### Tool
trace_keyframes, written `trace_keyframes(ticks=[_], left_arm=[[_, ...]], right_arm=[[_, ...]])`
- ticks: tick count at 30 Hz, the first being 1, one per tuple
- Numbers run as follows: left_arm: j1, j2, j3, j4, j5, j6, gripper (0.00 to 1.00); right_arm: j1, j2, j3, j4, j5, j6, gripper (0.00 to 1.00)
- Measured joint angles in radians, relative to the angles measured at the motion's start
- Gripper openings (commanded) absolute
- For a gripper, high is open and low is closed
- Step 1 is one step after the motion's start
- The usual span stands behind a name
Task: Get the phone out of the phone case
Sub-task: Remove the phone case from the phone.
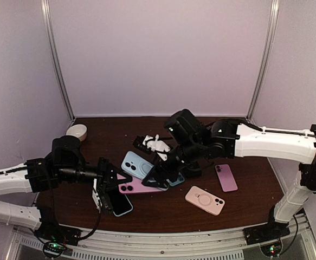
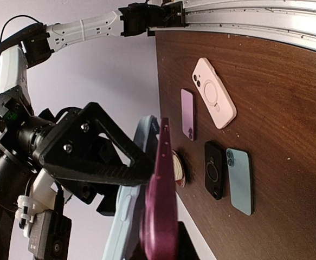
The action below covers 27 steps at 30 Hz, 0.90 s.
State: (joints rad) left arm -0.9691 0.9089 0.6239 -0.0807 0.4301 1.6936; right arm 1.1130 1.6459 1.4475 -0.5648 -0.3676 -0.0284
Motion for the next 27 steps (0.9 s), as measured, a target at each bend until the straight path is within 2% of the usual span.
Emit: trace_keyframes(ticks=[12, 18, 27], left_arm=[[0.007, -0.001, -0.008, 0.0, -0.031, -0.007, 0.0], [0.0, -0.021, -0.01, 0.046, 0.006, -0.017, 0.0], [0.0, -0.025, -0.01, 0.071, 0.021, -0.016, 0.0]], right_arm=[[-0.025, 0.013, 0.011, 0.013, 0.245, 0.095, 0.8], [-0.074, 0.115, 0.127, -0.029, 0.403, 0.113, 0.8], [-0.15, 0.242, 0.348, -0.085, 0.463, 0.12, 0.81]])
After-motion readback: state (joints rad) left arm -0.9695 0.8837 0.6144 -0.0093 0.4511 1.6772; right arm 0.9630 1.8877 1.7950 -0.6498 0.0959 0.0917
